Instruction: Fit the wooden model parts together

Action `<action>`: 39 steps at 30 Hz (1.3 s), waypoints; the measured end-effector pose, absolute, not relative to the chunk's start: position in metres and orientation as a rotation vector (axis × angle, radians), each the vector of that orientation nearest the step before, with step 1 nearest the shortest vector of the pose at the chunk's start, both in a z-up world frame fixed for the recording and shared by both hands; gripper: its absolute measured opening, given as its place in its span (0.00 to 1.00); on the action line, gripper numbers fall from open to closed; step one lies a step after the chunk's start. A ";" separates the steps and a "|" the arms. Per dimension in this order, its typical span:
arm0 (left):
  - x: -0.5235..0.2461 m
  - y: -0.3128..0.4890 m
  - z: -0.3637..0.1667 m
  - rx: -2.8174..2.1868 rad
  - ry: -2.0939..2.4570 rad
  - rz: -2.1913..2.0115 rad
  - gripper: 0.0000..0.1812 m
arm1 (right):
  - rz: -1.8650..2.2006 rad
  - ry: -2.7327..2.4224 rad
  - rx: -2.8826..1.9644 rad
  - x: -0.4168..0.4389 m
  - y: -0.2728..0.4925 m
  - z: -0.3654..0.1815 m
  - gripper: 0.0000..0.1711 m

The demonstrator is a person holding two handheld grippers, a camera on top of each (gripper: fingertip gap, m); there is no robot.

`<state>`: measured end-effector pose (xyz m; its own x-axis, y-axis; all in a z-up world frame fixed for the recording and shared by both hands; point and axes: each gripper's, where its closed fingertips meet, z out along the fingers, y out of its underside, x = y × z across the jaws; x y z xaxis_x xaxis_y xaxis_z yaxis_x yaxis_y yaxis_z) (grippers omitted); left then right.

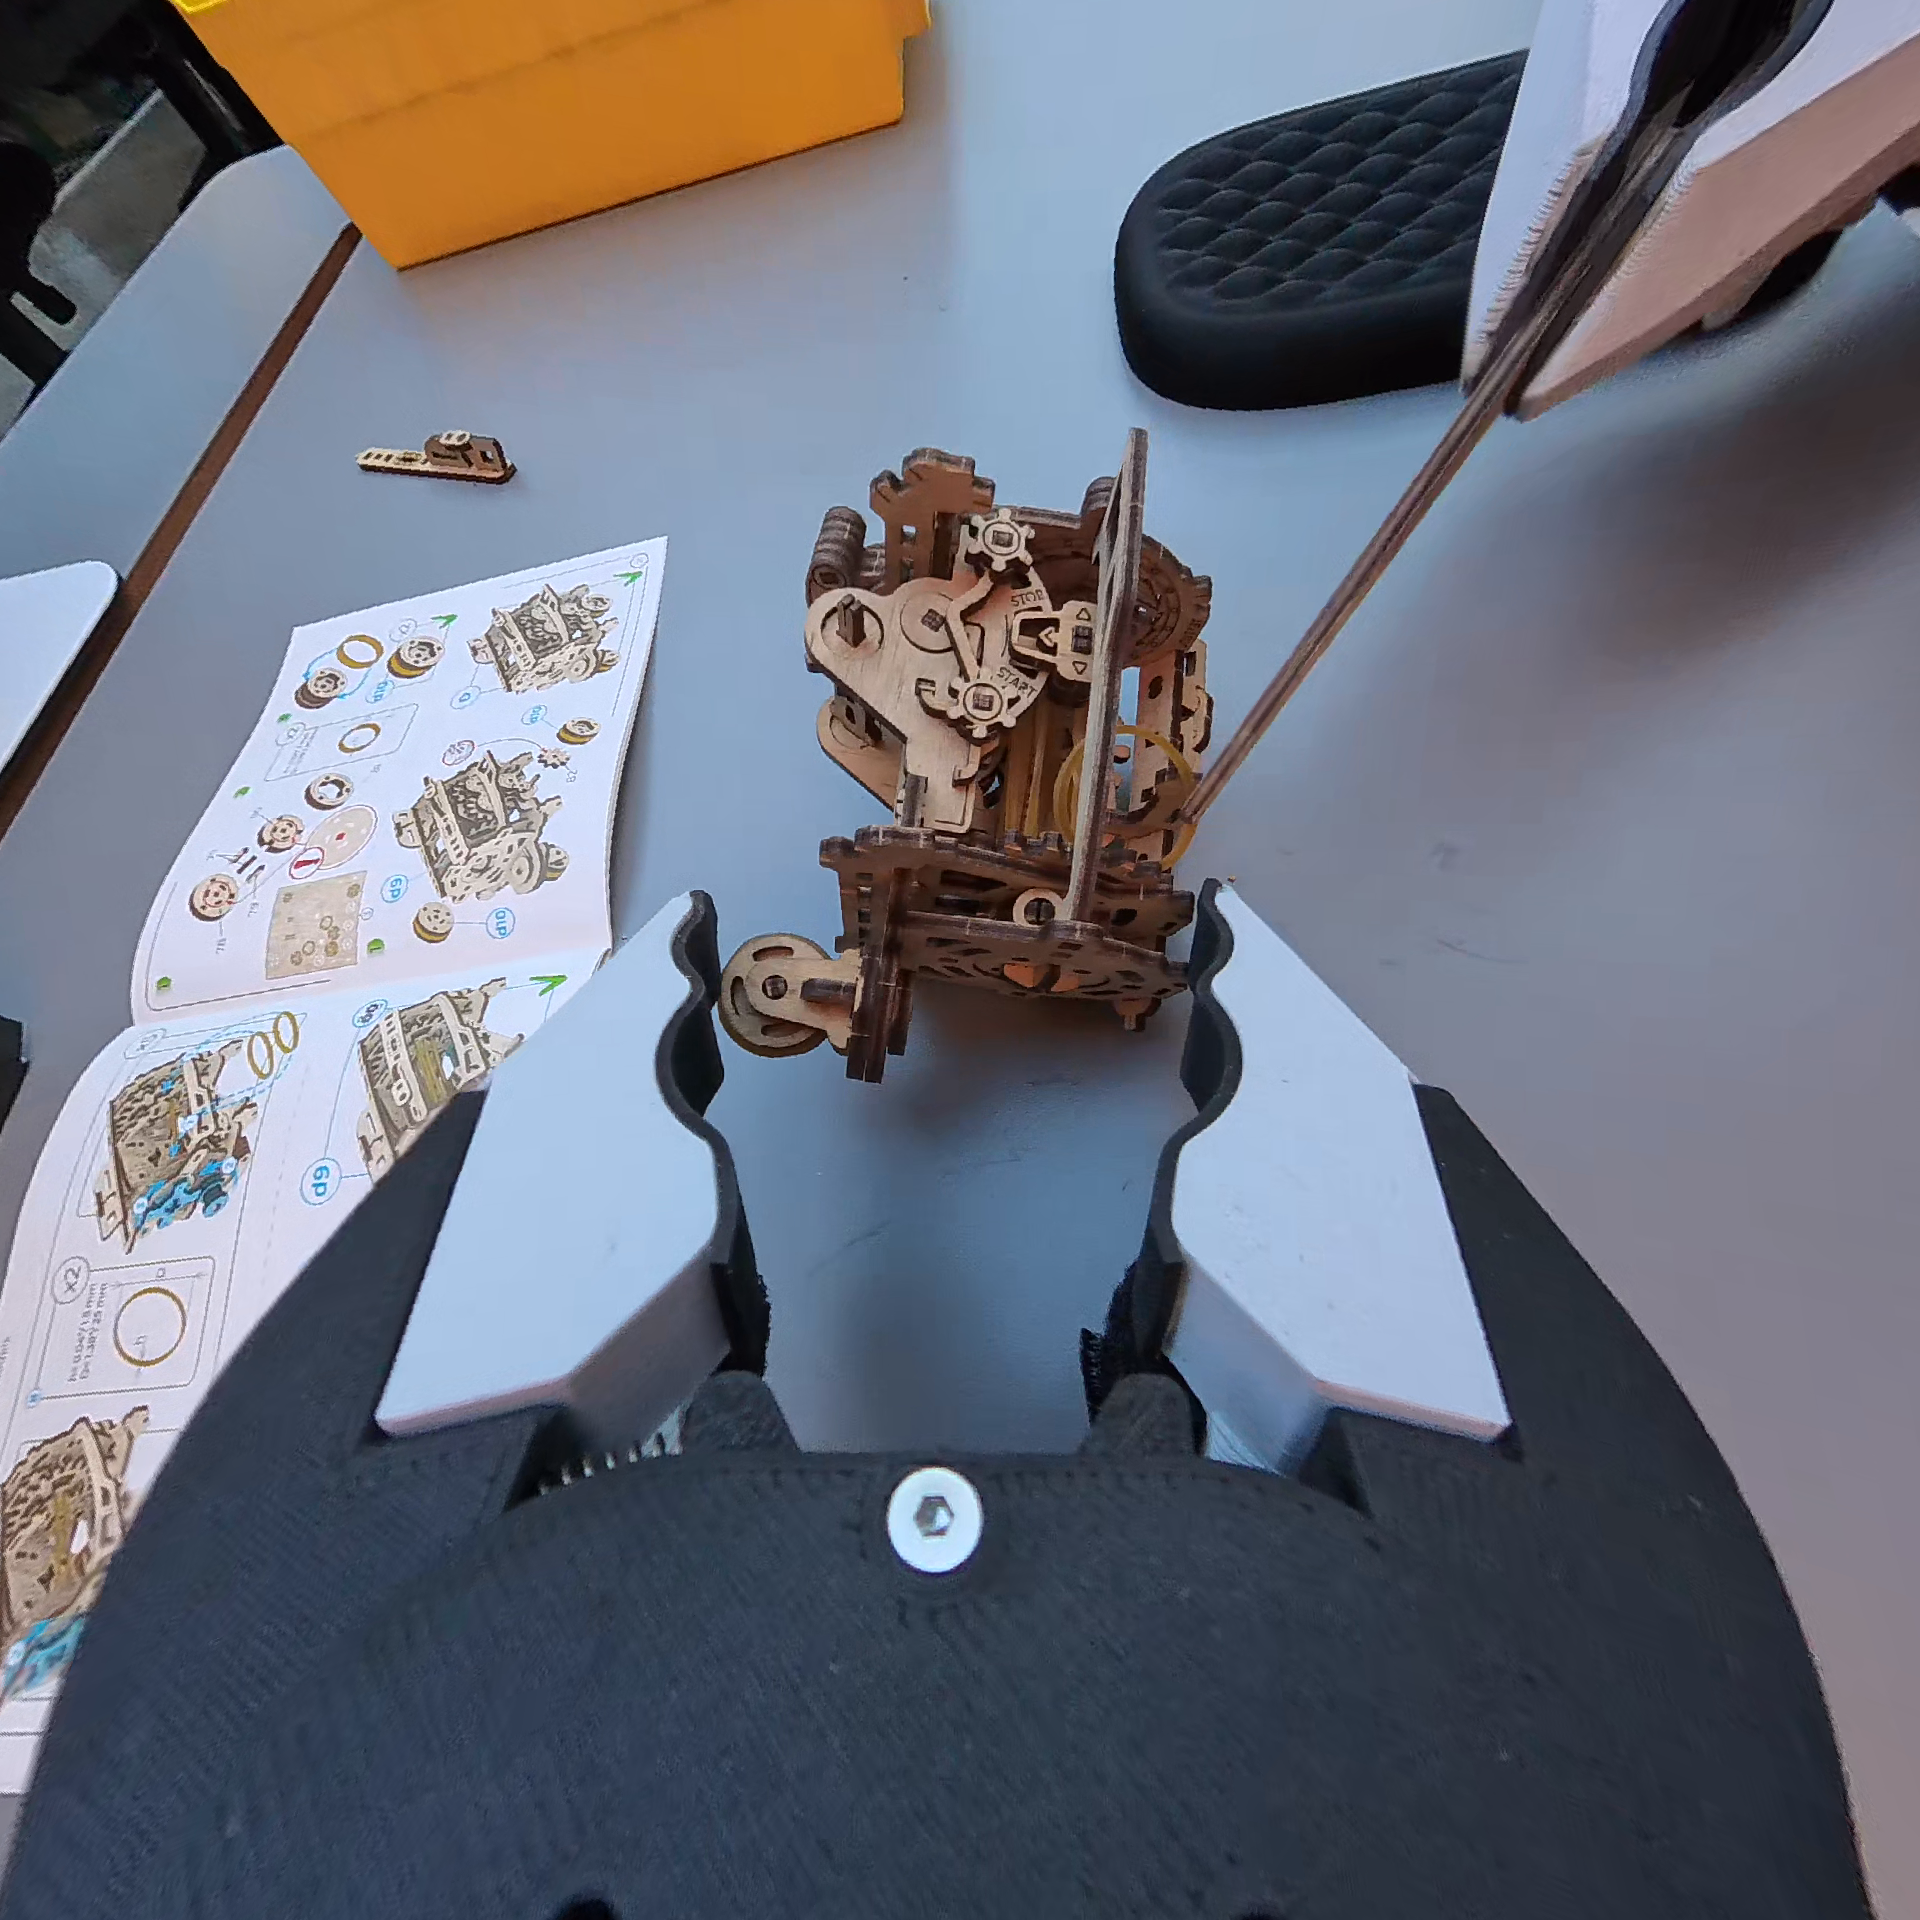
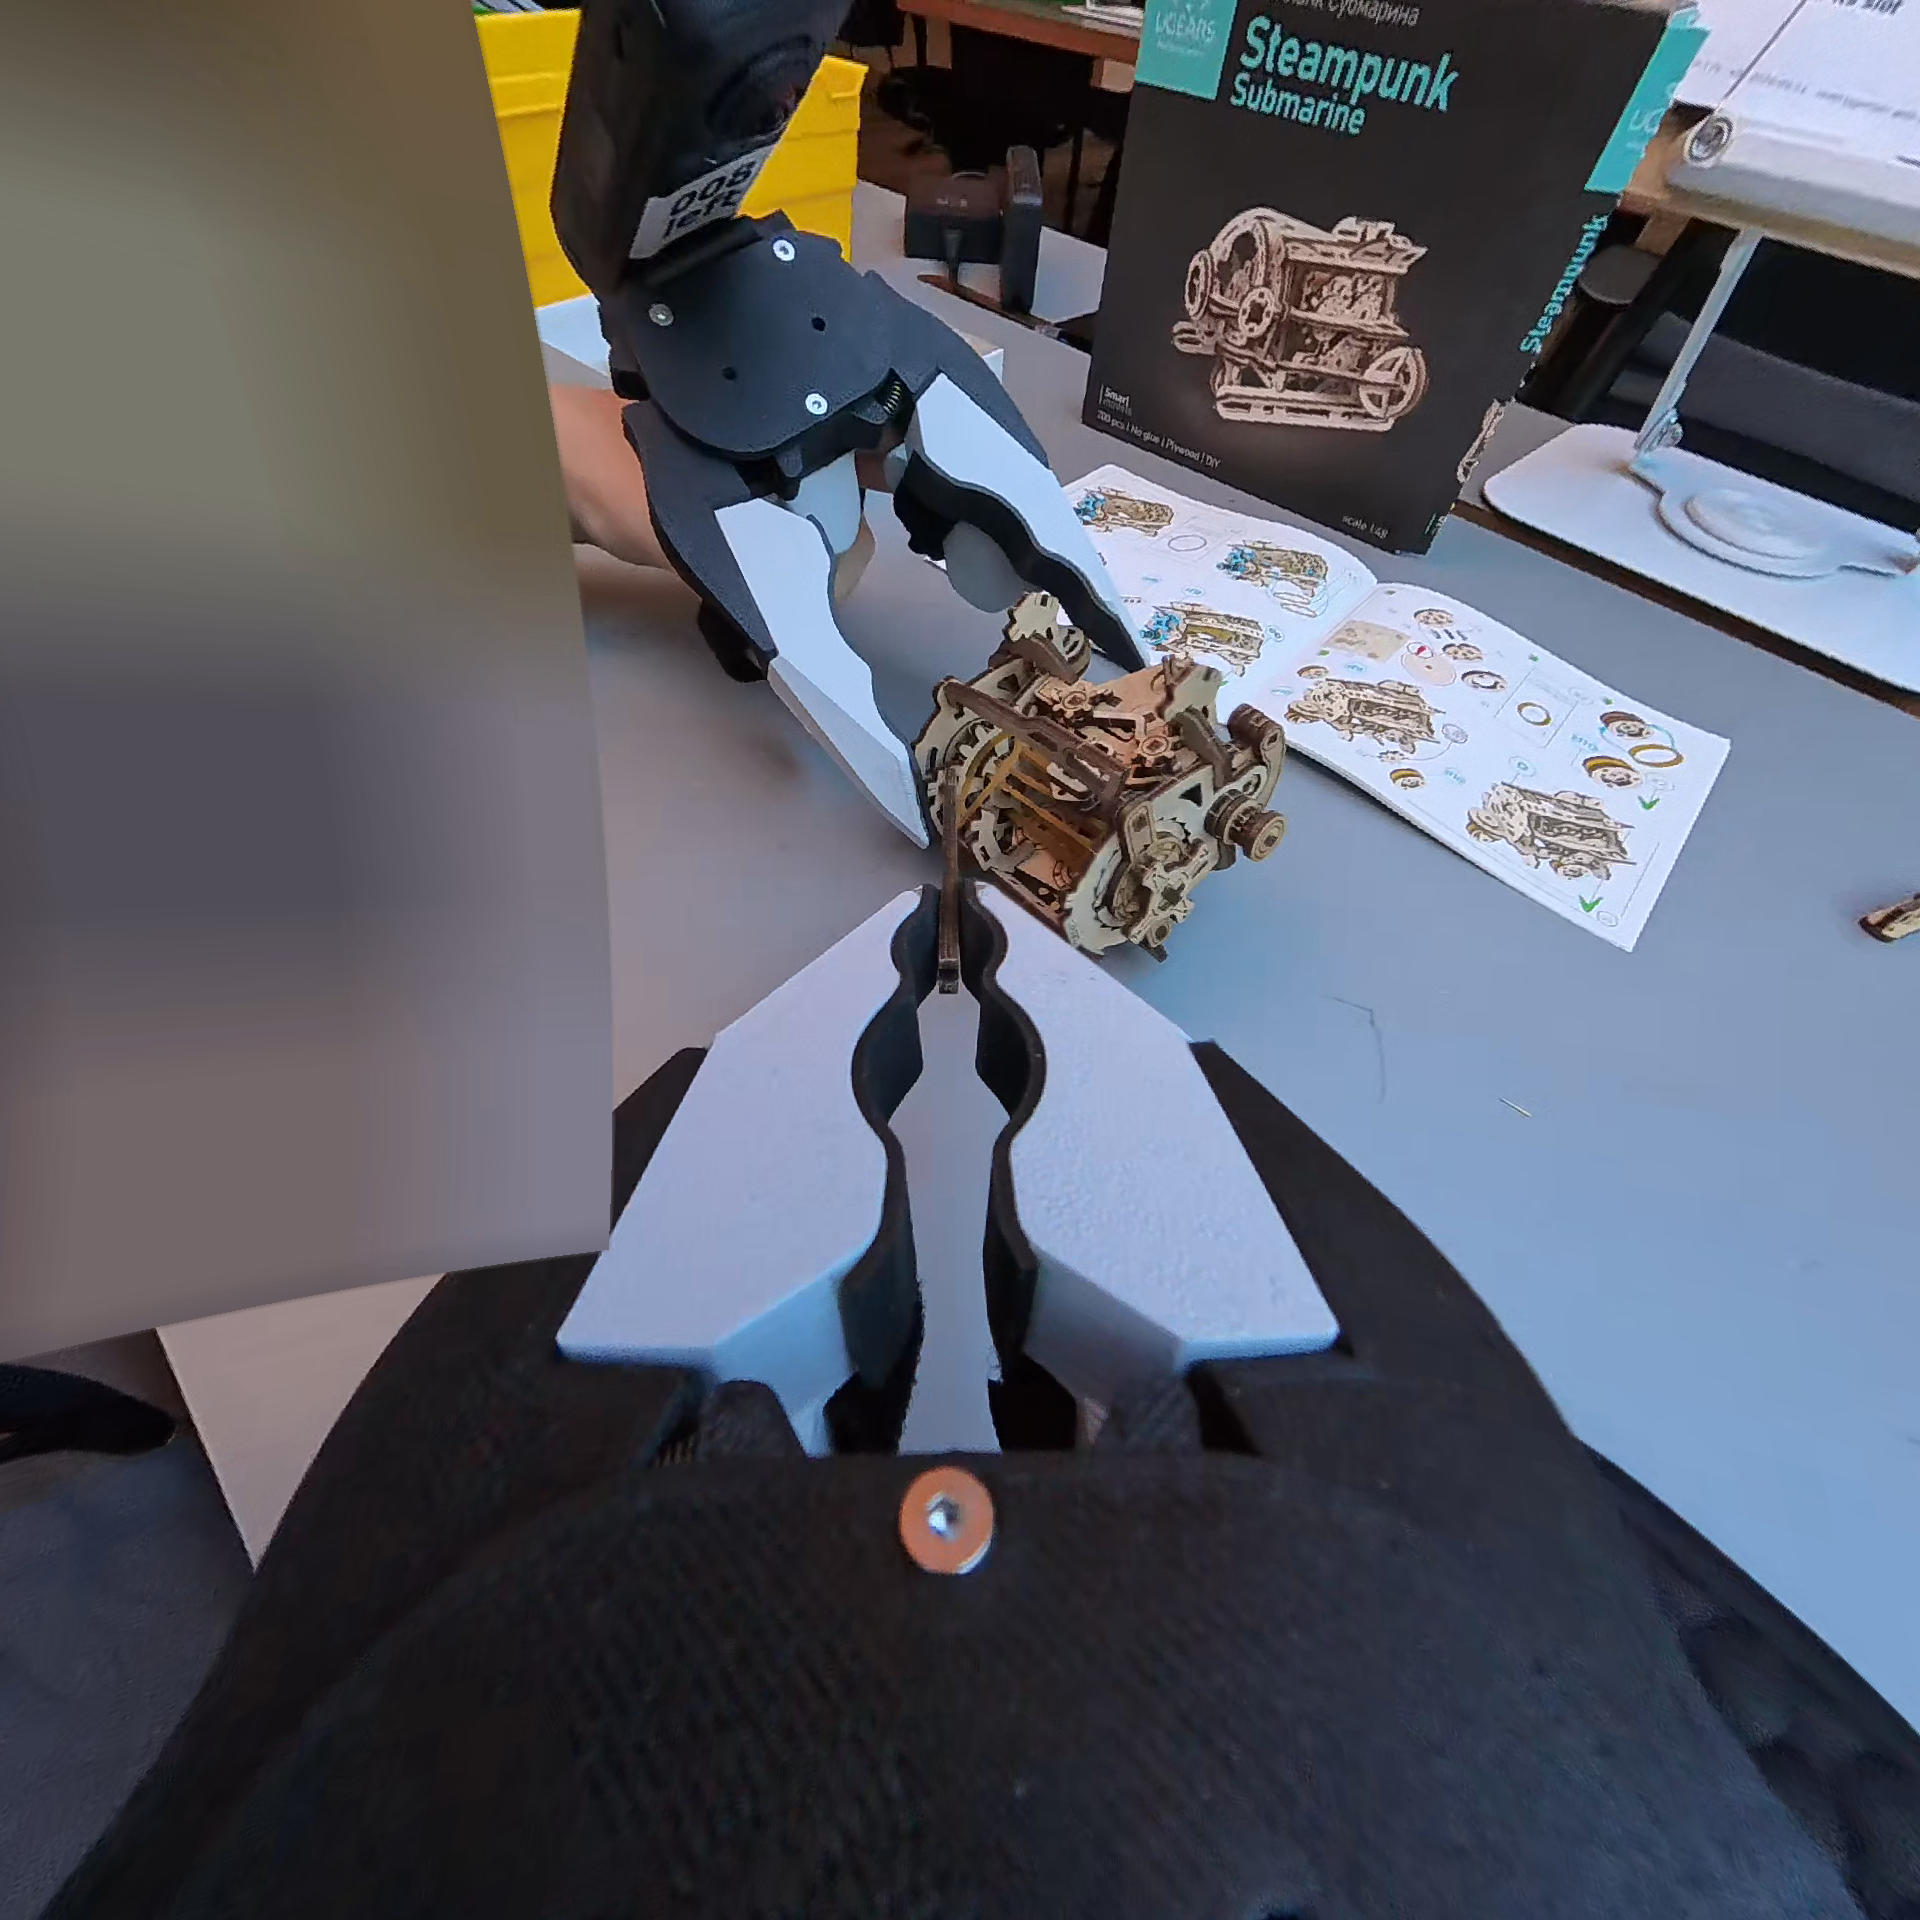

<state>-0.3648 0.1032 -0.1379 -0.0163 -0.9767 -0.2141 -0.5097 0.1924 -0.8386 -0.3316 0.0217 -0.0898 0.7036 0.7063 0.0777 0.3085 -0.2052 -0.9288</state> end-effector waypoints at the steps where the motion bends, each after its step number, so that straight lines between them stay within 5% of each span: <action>1: -0.365 0.103 -0.138 -1.436 1.641 -0.713 0.50 | 0.432 -0.806 -1.799 -0.333 0.022 -0.091 0.01; 39: -0.366 0.105 -0.139 -1.474 1.616 -0.695 0.50 | 0.048 -1.056 -1.712 -0.341 0.028 -0.097 0.01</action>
